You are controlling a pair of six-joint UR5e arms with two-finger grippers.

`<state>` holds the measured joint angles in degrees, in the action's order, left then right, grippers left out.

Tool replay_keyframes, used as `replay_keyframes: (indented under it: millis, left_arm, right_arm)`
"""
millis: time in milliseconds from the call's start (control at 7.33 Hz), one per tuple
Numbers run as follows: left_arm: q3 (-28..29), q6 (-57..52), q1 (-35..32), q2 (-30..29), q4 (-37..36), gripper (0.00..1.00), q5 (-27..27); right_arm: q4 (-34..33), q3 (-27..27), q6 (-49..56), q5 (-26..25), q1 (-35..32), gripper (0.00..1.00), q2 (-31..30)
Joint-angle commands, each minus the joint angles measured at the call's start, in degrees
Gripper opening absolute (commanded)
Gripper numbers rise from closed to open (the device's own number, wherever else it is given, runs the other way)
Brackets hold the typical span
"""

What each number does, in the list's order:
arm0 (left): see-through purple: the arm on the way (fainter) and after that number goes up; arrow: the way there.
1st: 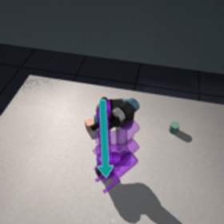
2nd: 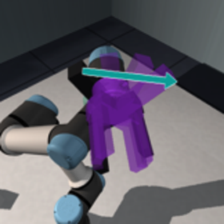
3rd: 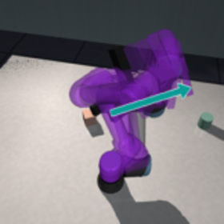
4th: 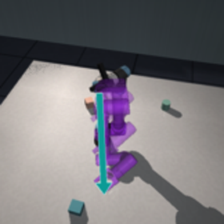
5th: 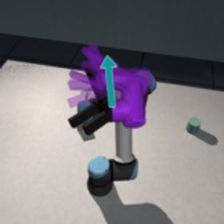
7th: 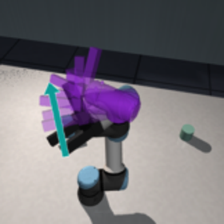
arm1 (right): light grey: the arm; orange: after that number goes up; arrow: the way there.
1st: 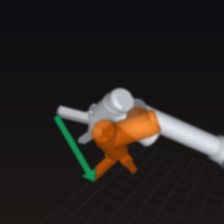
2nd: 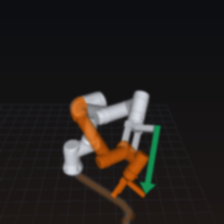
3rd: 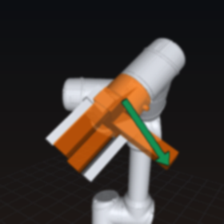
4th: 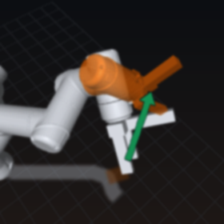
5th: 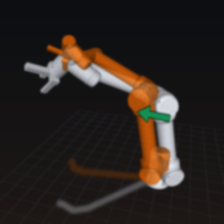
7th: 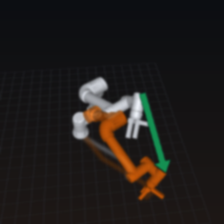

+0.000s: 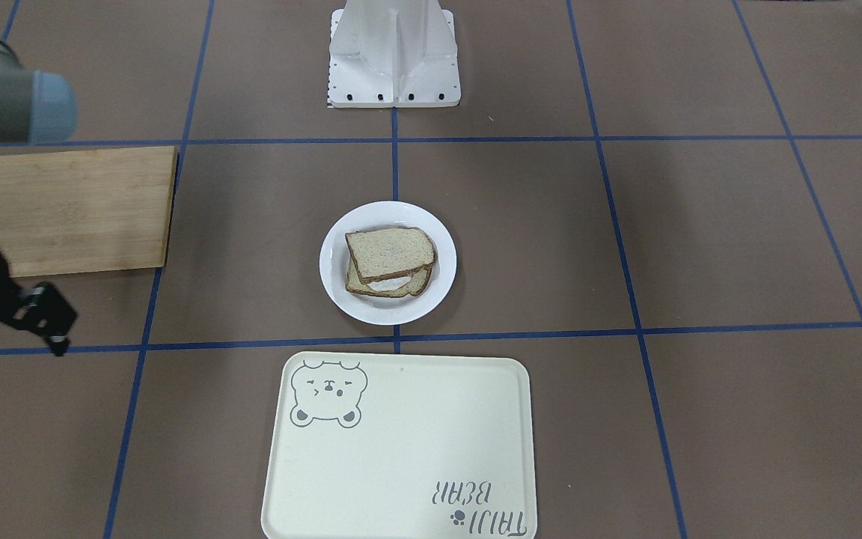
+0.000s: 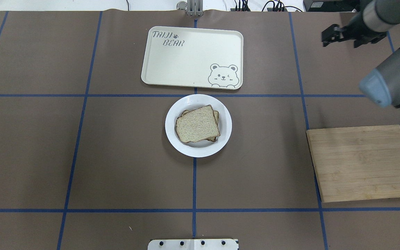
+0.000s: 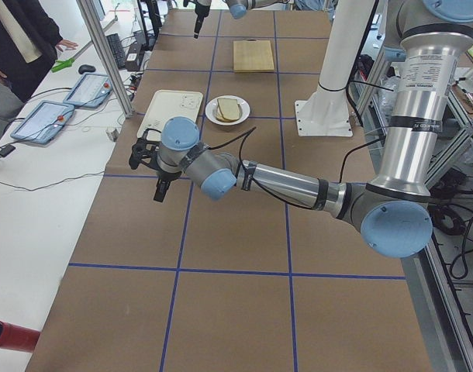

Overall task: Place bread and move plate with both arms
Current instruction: 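Open the right gripper and withdraw the right arm away from the plate, then reach the left gripper toward the plate rim nearest it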

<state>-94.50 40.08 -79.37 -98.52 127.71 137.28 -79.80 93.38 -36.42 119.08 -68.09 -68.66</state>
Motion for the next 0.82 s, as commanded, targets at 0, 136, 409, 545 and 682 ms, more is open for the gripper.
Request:
replay_keyframes:
  millis: [0, 136, 409, 545, 682]
  left_arm:
    - [-0.25, 24.51, 10.42, -1.41, 15.32, 1.00, -3.04]
    - [-1.38, 31.83, 15.33, -1.85, 17.29, 0.99, -6.72]
    - [-2.10, 45.97, 26.57, -4.47, 20.97, 0.99, -12.89]
    - [-2.10, 52.49, 32.55, -5.53, 24.22, 0.99, -18.66]
    - [-1.75, 56.47, 38.53, -5.54, 27.90, 0.99, -26.37]
  right_arm:
    - [0.00, -9.05, 27.08, 10.79, -13.94, 1.00, -3.48]
    - [-0.09, -10.31, 33.97, 13.87, -17.48, 1.00, -6.19]
    - [-2.61, -9.63, 39.83, 17.23, -22.42, 1.00, -11.21]
    - [-5.34, -8.84, 41.85, 16.63, -22.96, 1.00, -13.67]
    - [-7.19, -8.74, 45.69, 13.75, -22.88, 1.00, -14.30]
